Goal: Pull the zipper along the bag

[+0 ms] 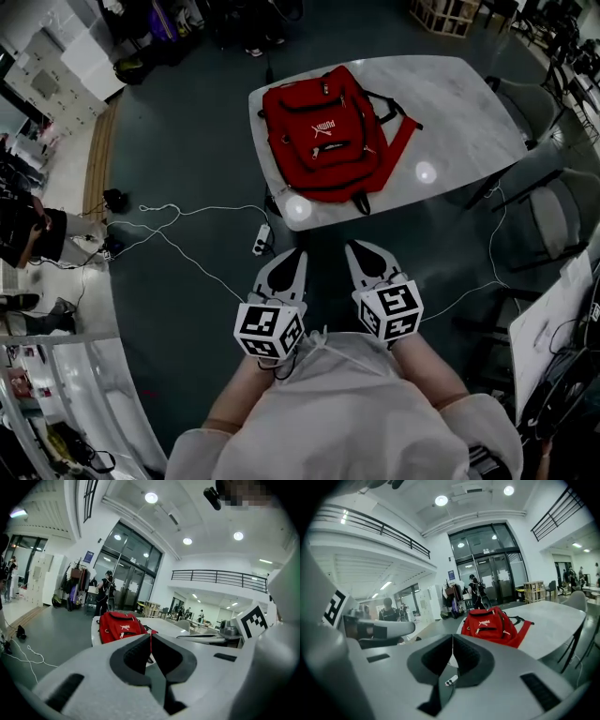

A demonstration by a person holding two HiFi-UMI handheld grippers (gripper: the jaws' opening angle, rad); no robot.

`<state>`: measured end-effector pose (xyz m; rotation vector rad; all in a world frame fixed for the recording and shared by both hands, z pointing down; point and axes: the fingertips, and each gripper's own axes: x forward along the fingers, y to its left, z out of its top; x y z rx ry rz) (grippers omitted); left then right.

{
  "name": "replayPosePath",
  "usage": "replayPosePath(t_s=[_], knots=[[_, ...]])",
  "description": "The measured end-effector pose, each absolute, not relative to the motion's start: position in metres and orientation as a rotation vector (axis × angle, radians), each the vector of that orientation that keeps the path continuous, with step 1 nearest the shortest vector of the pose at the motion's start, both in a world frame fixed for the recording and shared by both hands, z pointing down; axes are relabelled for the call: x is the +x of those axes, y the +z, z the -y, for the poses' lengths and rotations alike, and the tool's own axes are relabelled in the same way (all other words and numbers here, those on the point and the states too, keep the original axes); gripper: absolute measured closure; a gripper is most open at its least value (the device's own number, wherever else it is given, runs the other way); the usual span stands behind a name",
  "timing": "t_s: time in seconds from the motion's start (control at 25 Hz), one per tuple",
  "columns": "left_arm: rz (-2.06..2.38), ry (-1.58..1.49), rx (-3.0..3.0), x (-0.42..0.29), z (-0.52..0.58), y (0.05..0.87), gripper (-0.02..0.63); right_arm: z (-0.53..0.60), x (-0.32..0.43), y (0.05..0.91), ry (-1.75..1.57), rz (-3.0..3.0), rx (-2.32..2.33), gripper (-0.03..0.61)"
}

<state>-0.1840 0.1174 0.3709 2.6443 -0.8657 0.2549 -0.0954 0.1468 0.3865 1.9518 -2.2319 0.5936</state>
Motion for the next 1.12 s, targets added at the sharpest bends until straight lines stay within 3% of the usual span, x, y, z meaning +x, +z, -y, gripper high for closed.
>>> replayPosePath(t_s=[0.56, 1.12], knots=[[1.018, 0.311, 2.579, 0.021, -0.034, 0.387, 0.589, -0.072, 0.124, 0.390, 0.667, 2.298, 1.883, 0.551], [1.031, 0.301, 2.454, 0.065, 0.093, 0.424, 0.589, 0.046, 0.171, 0.408, 0.739, 2.262, 1.867, 0.551]])
